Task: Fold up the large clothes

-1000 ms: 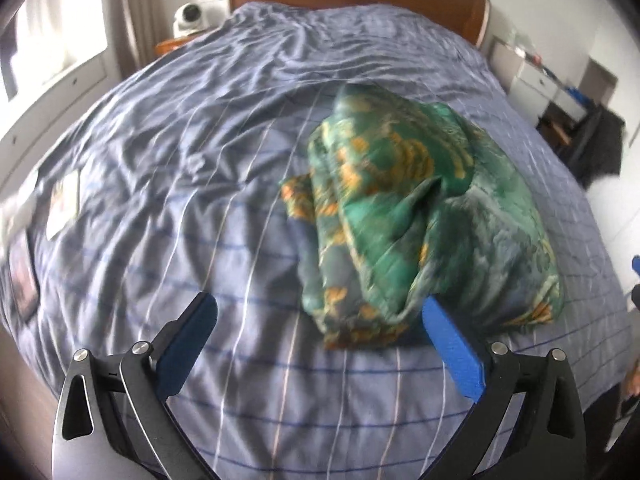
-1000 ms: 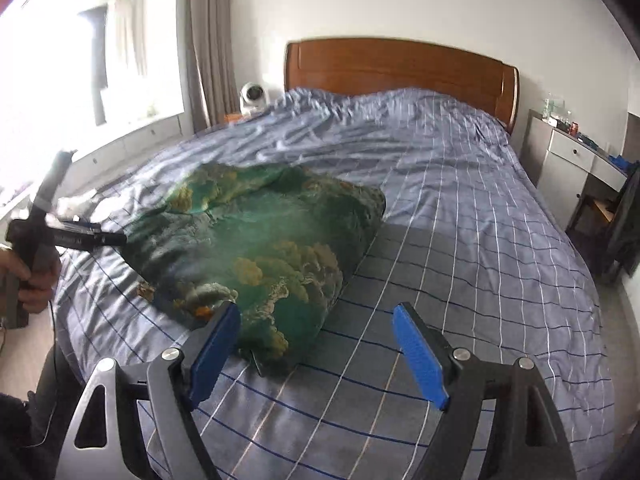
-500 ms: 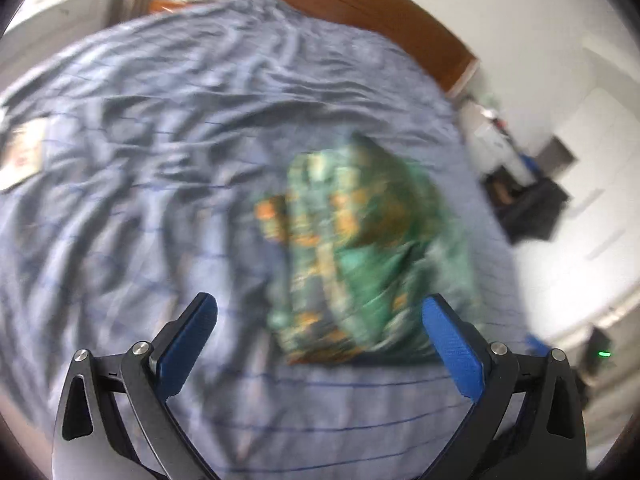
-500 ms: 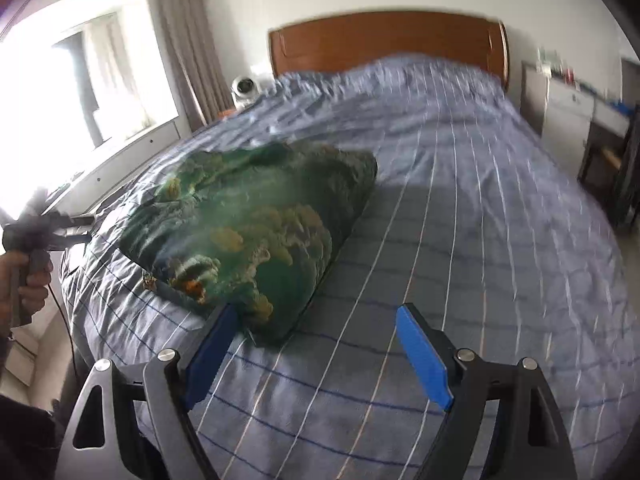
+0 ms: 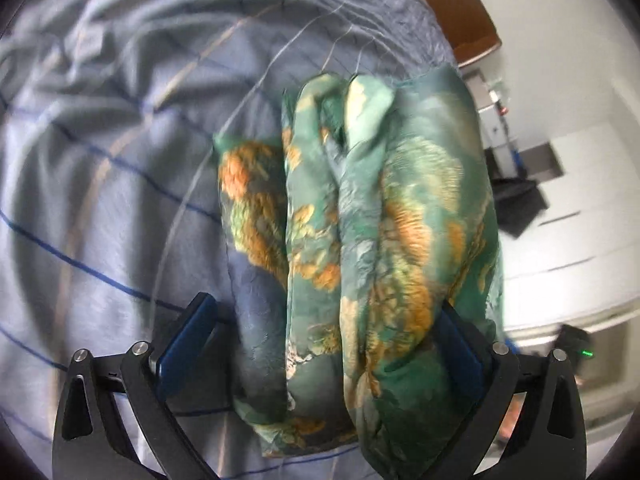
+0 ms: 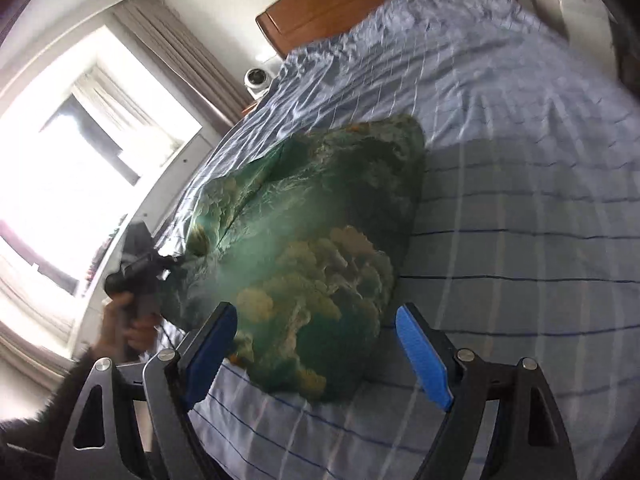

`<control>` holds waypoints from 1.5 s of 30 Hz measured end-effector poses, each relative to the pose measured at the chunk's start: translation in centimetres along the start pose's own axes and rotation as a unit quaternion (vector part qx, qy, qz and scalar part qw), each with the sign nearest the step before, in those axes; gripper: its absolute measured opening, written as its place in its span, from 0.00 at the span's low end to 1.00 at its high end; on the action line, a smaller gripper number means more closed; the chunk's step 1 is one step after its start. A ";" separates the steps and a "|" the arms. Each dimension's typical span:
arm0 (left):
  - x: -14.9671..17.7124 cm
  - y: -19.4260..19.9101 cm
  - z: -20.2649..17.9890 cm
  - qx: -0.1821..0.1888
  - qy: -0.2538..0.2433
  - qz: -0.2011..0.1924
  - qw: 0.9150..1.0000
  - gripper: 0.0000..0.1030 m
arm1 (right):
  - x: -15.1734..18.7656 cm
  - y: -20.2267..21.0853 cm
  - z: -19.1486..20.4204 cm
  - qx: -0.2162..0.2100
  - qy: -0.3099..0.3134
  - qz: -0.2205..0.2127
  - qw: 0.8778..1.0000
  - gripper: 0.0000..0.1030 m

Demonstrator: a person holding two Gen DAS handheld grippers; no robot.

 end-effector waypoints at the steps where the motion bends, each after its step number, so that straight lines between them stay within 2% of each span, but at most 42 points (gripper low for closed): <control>1: 0.1 -0.2 0.0 0.006 -0.001 0.000 1.000 1.00 | -0.2 -1.5 -0.8 -0.013 -0.014 0.012 1.000 0.81; 5: -0.2 -1.1 -0.1 0.029 -0.008 0.011 0.999 1.00 | 0.0 -6.2 -3.7 -0.033 -0.053 0.046 0.997 0.81; 9: -1.2 -2.8 0.2 0.054 -0.004 0.029 0.998 1.00 | 0.2 -9.2 -5.0 -0.116 -0.095 0.047 0.988 0.84; 12: -1.8 -4.1 -0.1 0.062 -0.003 0.034 0.998 1.00 | -0.1 -10.8 -5.6 -0.149 -0.123 0.052 0.980 0.88; 16: -2.1 -5.1 -1.0 0.046 -0.005 0.032 0.998 0.99 | -0.5 -13.0 -5.3 -0.148 -0.119 0.063 0.980 0.88; 19: -1.8 -3.7 -2.1 0.048 -0.023 0.020 0.998 0.74 | -1.3 -12.2 -3.2 -0.118 -0.067 0.050 0.989 0.82; 20: -1.7 -3.2 -2.4 0.049 -0.030 0.017 0.998 0.69 | -1.5 -11.6 -2.7 -0.115 -0.052 0.042 0.991 0.80; 23: -1.6 -2.0 -4.1 0.056 -0.044 0.004 0.997 0.66 | -2.3 -10.2 -1.0 -0.117 -0.011 0.025 0.993 0.75; 26: -2.4 -1.0 -6.1 0.073 -0.054 -0.012 0.996 0.66 | -3.9 -7.9 0.4 -0.124 0.028 -0.005 0.992 0.75; 29: -4.4 -0.5 -9.1 0.083 -0.078 -0.033 0.993 0.66 | -6.9 -6.2 0.4 -0.130 0.048 -0.034 0.990 0.75; 31: -5.8 -0.6 -10.9 0.082 -0.092 -0.041 0.992 0.66 | -8.9 -5.7 -0.2 -0.131 0.055 -0.046 0.989 0.75; 35: -7.1 -1.7 -12.0 0.071 -0.101 -0.042 0.991 0.66 | -12.8 -6.0 -2.7 -0.132 0.049 -0.055 0.988 0.75; 40: -8.6 -5.4 -10.6 0.047 -0.092 -0.026 0.994 0.69 | -16.0 -8.6 -7.4 -0.135 0.009 -0.047 0.990 0.75; 42: -8.8 -8.1 -8.6 0.028 -0.066 -0.009 0.997 0.74 | -15.6 -10.2 -9.1 -0.135 -0.014 -0.029 0.990 0.76; 43: -8.7 -9.3 -7.4 0.021 -0.050 0.000 0.999 0.81 | -14.7 -11.8 -10.4 -0.133 -0.036 -0.006 0.990 0.76; 44: -8.4 -9.7 -6.6 0.026 -0.041 -0.001 0.999 0.88 | -14.1 -13.1 -11.4 -0.128 -0.054 0.014 0.990 0.79; 45: -7.9 -9.2 -6.1 0.037 -0.046 -0.017 0.998 0.90 | -13.4 -14.1 -12.3 -0.121 -0.072 0.031 0.990 0.87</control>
Point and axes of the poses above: each gripper's, at about its wrist camera, not at the fingertips, and y roughly against the way its jaws point, z to its left, x to its underside, the point moved 4 cm from there along -y, roughly the way its jaws point, and after that the axes turned 5 degrees about y, right-handed, at the moved point
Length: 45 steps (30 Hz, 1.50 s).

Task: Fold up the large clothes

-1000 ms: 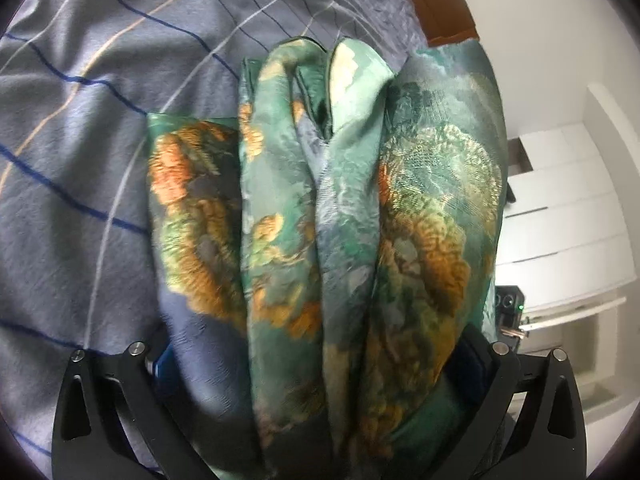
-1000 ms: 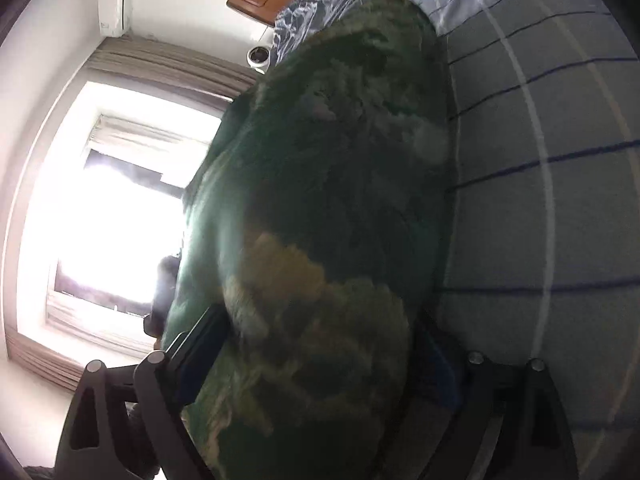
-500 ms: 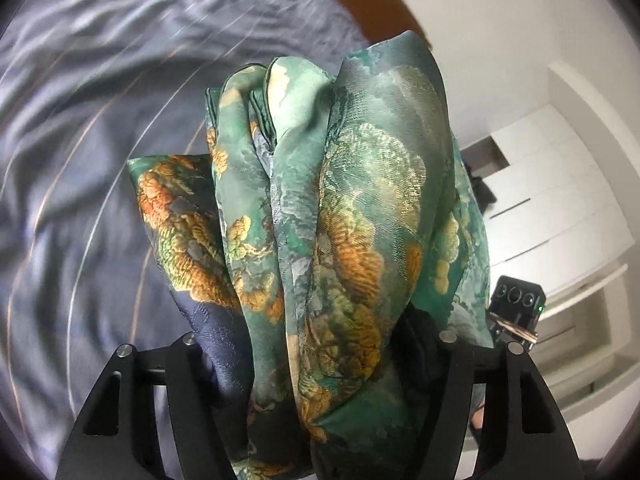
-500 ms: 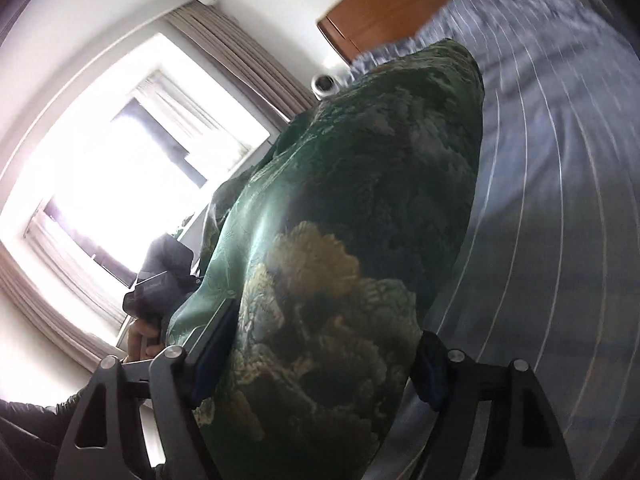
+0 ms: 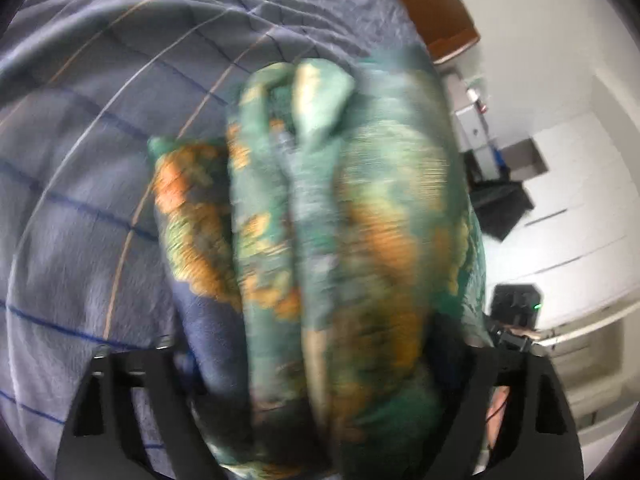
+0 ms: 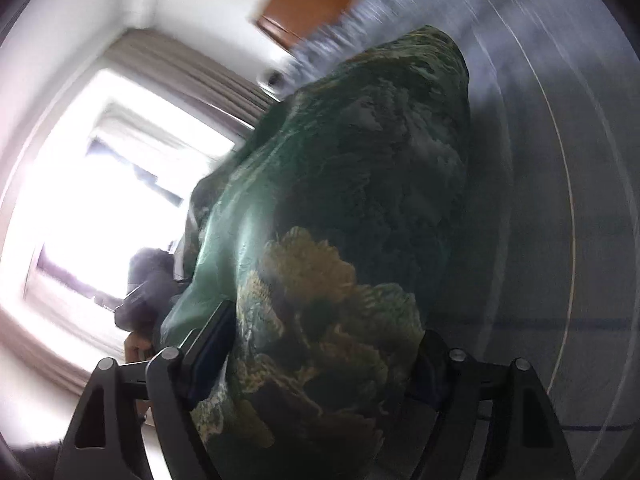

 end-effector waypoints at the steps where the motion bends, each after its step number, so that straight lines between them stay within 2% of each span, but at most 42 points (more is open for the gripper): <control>1: 0.4 0.8 -0.1 0.002 -0.011 -0.011 1.000 0.91 | 0.7 -0.3 -1.1 -0.003 -0.019 -0.003 1.000 0.91; 3: 1.2 3.1 -1.2 -0.021 -0.050 -0.037 0.998 0.90 | 1.4 0.8 -1.3 -0.018 -0.020 -0.037 0.999 0.91; 4: 1.8 4.4 -2.0 -0.048 -0.080 -0.058 0.994 0.90 | 1.9 2.0 -1.2 -0.017 -0.021 -0.051 0.998 0.91; 5: 2.4 5.8 -2.9 -0.081 -0.115 -0.083 0.987 0.91 | 2.2 3.0 -1.0 -0.006 -0.018 -0.059 0.998 0.91; 6: 3.0 7.0 -4.1 -0.118 -0.150 -0.110 0.976 0.91 | 2.7 4.4 -0.6 0.020 -0.003 -0.068 0.997 0.91; 7: 3.6 7.9 -5.0 -0.143 -0.169 -0.130 0.966 0.96 | 3.0 5.5 -0.1 0.047 0.017 -0.075 0.996 0.91; 8: 4.5 9.0 -6.1 -0.183 -0.191 -0.161 0.951 1.00 | 3.6 7.2 1.1 0.094 0.060 -0.085 0.990 0.91; 9: 5.7 10.3 -7.4 -0.218 -0.209 -0.194 0.934 0.99 | 3.8 7.9 1.8 0.118 0.084 -0.093 0.985 0.91; 10: 7.0 11.3 -8.6 -0.240 -0.219 -0.221 0.920 1.00 | 4.5 9.2 3.1 0.150 0.120 -0.103 0.976 0.91; 11: 8.3 12.2 -9.6 -0.252 -0.222 -0.239 0.911 1.00 | 5.1 10.8 5.0 0.190 0.157 -0.117 0.962 0.91; 13: 10.0 13.4 -11.0 -0.268 -0.216 -0.274 0.898 1.00 | 6.5 13.3 7.9 0.233 0.190 -0.147 0.942 0.91; 14: 11.1 14.2 -11.6 -0.268 -0.212 -0.289 0.894 1.00 | 7.2 14.6 9.4 0.262 0.206 -0.171 0.927 0.91; 16: 12.6 15.1 -12.6 -0.268 -0.200 -0.306 0.891 1.00 | 7.8 16.5 11.5 0.302 0.222 -0.207 0.904 0.91; 17: 13.8 15.6 -13.1 -0.266 -0.191 -0.309 0.893 1.00 | 8.8 17.6 12.9 0.326 0.227 -0.227 0.889 0.91; 19: 14.7 15.5 -13.1 -0.261 -0.181 -0.307 0.897 1.00 | 10.6 19.1 14.2 0.353 0.227 -0.246 0.874 0.94; 20: 15.4 15.8 -13.4 -0.258 -0.180 -0.305 0.899 1.00 | 11.4 19.5 14.5 0.361 0.228 -0.240 0.872 0.95; 22: 16.2 15.7 -14.0 -0.262 -0.181 -0.306 0.897 1.00 | 12.5 19.7 15.0 0.370 0.229 -0.221 0.873 0.95; 25: 18.0 16.2 -15.5 -0.302 -0.190 -0.309 0.882 1.00 | 14.8 19.0 15.6 0.380 0.236 -0.214 0.868 0.95; 29: 20.0 16.8 -16.6 -0.318 -0.201 -0.318 0.870 1.00 | 17.1 17.6 17.7 0.386 0.258 -0.201 0.863 0.95; 32: 21.0 17.3 -17.4 -0.336 -0.215 -0.329 0.856 1.00 | 18.5 17.1 19.2 0.386 0.271 -0.190 0.861 0.95; 34: 21.6 17.4 -17.9 -0.357 -0.227 -0.336 0.842 1.00 | 19.2 16.7 20.1 0.385 0.278 -0.184 0.861 0.95; 36: 22.2 17.6 -18.3 -0.363 -0.236 -0.338 0.836 1.00 | 19.7 16.4 20.8 0.389 0.283 -0.179 0.858 0.95; 38: 22.9 17.7 -18.4 -0.359 -0.239 -0.335 0.838 1.00 | 20.2 16.0 21.4 0.398 0.288 -0.172 0.854 0.95; 41: 23.7 17.5 -17.9 -0.382 -0.220 -0.313 0.841 1.00 | 21.1 15.9 22.4 0.403 0.297 -0.176 0.848 0.95; 43: 24.4 17.1 -17.3 -0.386 -0.206 -0.287 0.852 1.00 | 21.9 15.9 22.8 0.411 0.296 -0.174 0.845 0.95; 45: 25.5 16.9 -16.9 -0.364 -0.206 -0.270 0.867 1.00 | 22.5 15.8 23.0 0.416 0.291 -0.164 0.846 0.95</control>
Point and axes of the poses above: each gripper's, at about its wrist camera, not at the fingertips, and y roughly against the way its jaws point, z to its left, x to its underside, the point moved 4 cm from there along -y, roughly the way its jaws point, and after that the axes turned 5 degrees about y, right-handed, at the moved point
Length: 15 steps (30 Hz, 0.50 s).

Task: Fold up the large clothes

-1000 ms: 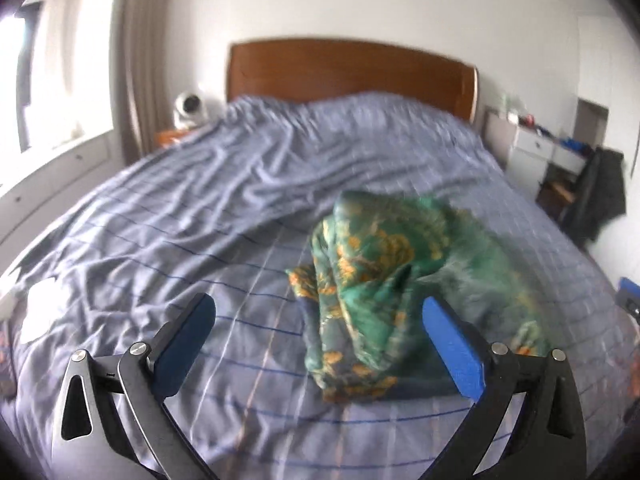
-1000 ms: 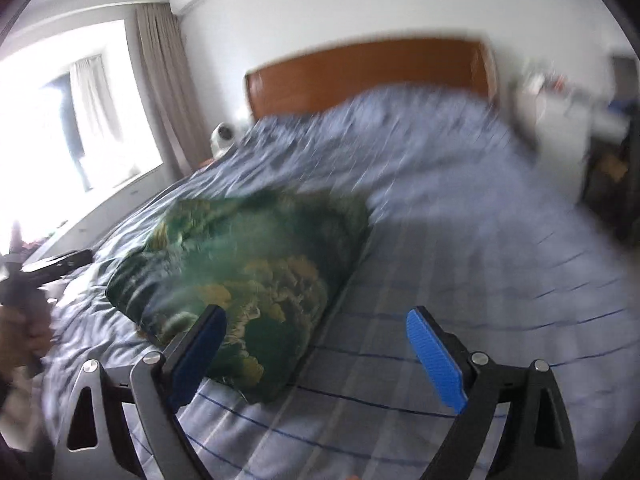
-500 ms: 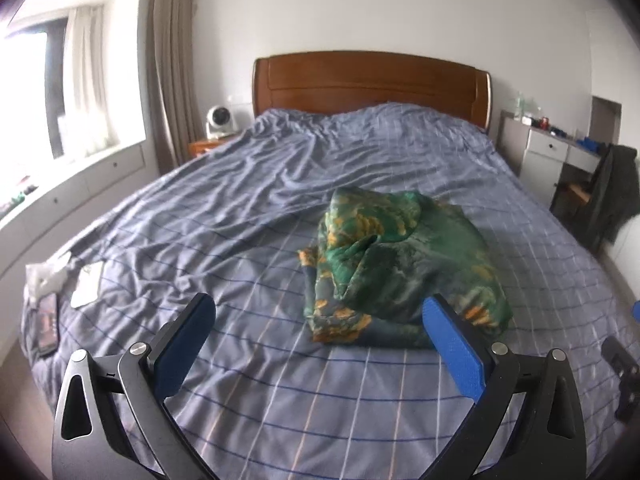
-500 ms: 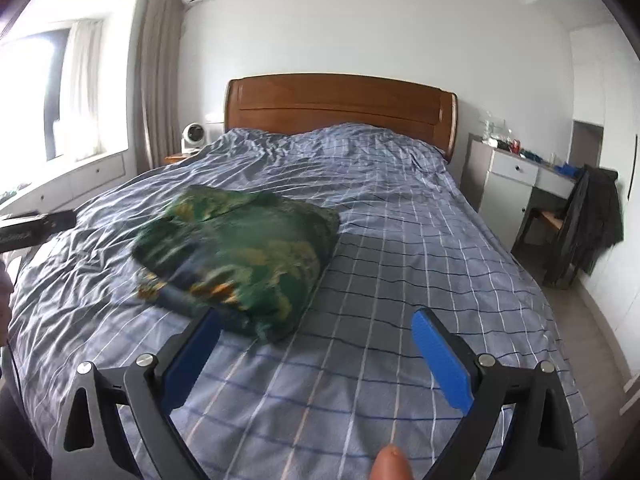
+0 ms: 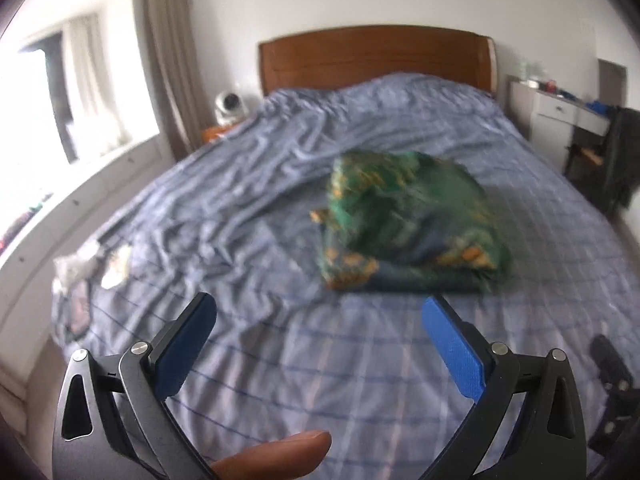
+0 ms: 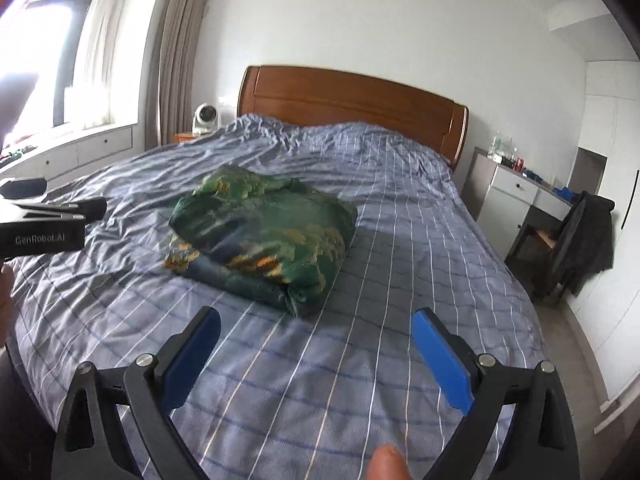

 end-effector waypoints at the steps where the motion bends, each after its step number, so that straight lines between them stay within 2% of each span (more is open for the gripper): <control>1: 0.5 0.3 -0.1 0.008 -0.002 0.002 1.000 1.00 | 0.3 0.3 0.3 0.000 -0.004 0.012 1.000 0.95; 8: 2.4 2.4 -1.3 0.038 -0.027 0.025 0.999 1.00 | 0.5 1.9 0.9 -0.009 -0.028 0.044 0.999 0.96; 12: 2.3 2.8 -1.3 0.024 -0.029 0.044 0.998 1.00 | 0.5 2.0 0.6 -0.019 -0.046 0.055 0.997 0.96; 15: 2.2 3.1 -1.0 0.032 -0.017 0.041 0.998 1.00 | 0.7 1.7 0.6 -0.017 -0.052 0.066 0.996 0.99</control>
Point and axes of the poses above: each gripper's, at about its wrist camera, not at the fingertips, and y roughly against the way its jaws point, z to its left, x to its underside, the point moved 4 cm from there along -y, roughly the way its jaws point, and after that the axes turned 5 degrees about y, right-handed, at the moved point
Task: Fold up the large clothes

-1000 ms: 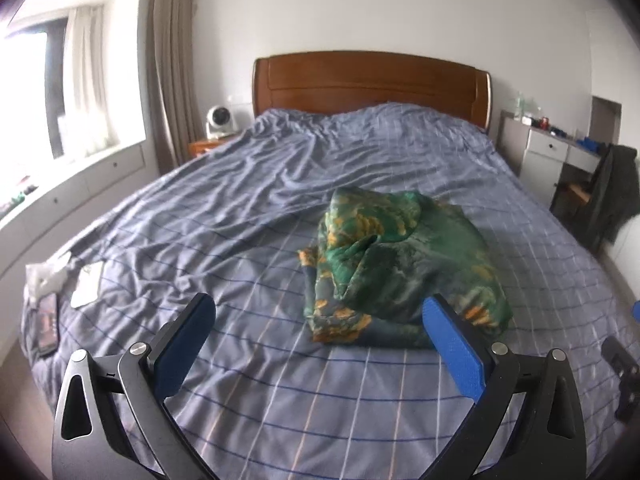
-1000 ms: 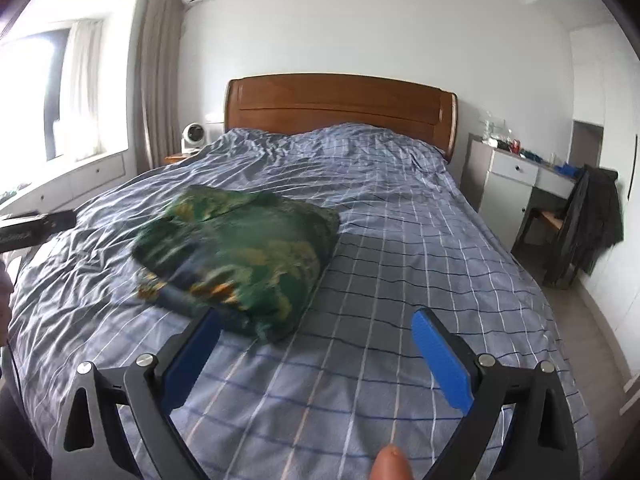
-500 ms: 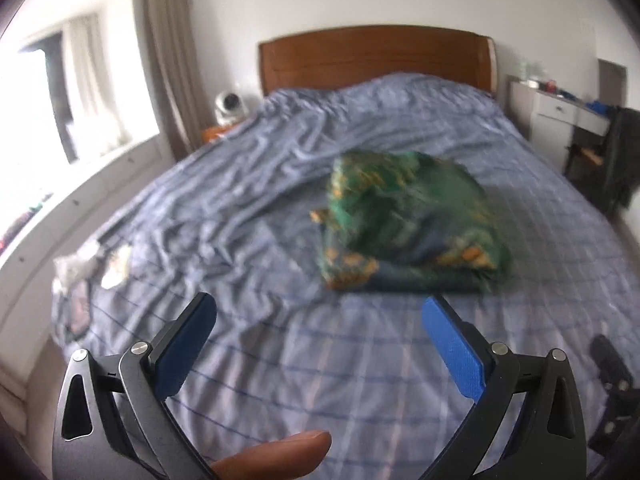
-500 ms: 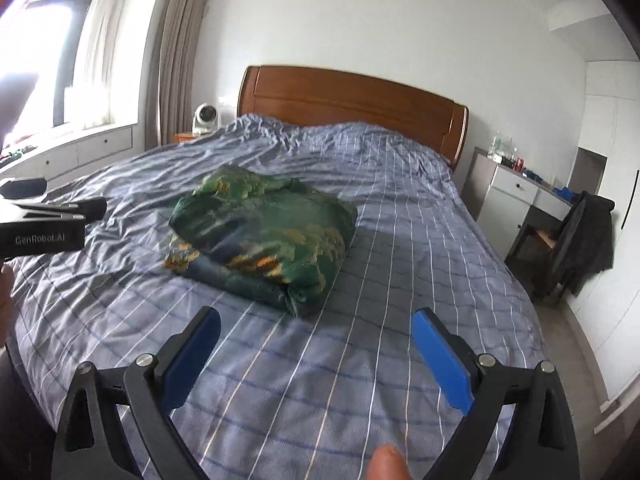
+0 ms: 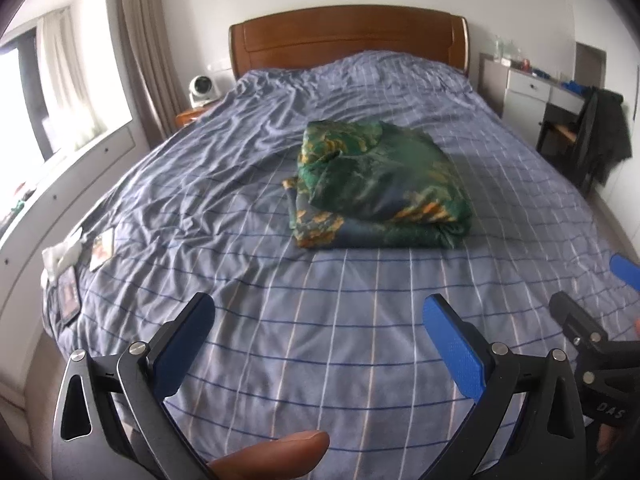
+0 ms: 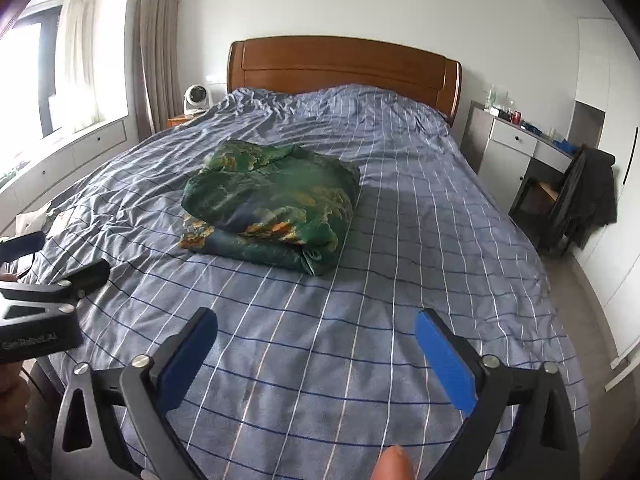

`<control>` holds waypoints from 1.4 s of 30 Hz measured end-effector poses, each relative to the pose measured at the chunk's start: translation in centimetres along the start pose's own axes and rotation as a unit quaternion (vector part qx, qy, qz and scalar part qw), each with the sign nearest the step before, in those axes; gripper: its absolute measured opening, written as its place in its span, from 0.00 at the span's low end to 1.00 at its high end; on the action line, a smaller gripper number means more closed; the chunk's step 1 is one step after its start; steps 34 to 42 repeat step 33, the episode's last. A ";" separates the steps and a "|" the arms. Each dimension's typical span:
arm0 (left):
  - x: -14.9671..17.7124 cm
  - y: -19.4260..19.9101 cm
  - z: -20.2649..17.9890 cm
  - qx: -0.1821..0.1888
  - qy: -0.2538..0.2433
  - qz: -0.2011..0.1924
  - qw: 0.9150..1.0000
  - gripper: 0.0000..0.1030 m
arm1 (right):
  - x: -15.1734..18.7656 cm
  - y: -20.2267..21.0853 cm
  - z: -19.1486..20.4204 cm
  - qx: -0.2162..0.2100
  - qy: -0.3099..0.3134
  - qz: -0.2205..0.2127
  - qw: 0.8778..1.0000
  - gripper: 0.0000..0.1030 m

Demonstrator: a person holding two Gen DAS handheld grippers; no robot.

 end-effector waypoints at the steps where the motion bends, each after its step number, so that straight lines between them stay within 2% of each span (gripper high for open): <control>1: 0.0 0.0 0.1 0.007 0.004 0.002 1.000 1.00 | 0.0 0.0 -0.1 0.001 -0.002 0.000 1.000 0.99; 4: 0.1 0.1 0.0 0.019 0.013 0.006 1.000 1.00 | 0.2 0.3 -0.2 -0.003 -0.009 0.002 1.000 0.99; 14: 0.6 -0.4 -0.1 -0.015 0.002 0.001 1.000 1.00 | 0.3 0.4 -0.3 0.008 -0.013 0.003 1.000 0.99; 27: 1.1 -0.5 -1.1 -0.006 -0.009 -0.008 1.000 1.00 | 1.1 -0.4 -0.6 0.018 -0.020 0.021 0.999 0.99; 32: 1.0 -0.5 -1.1 -0.027 -0.006 -0.019 0.999 1.00 | 1.2 -0.6 -0.7 0.018 -0.021 0.022 0.999 0.99; 42: 1.0 -0.6 -1.0 -0.028 -0.004 -0.019 0.999 1.00 | 1.2 -0.6 -0.7 0.017 -0.021 0.023 0.999 0.99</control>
Point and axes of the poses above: each gripper's, at about its wrist camera, not at the fingertips, and y roughly against the way its jaws point, z to its left, x to its underside, the point moved 4 cm from there along -y, roughly the way its jaws point, and after that the axes turned 5 degrees about y, right-handed, at the moved point
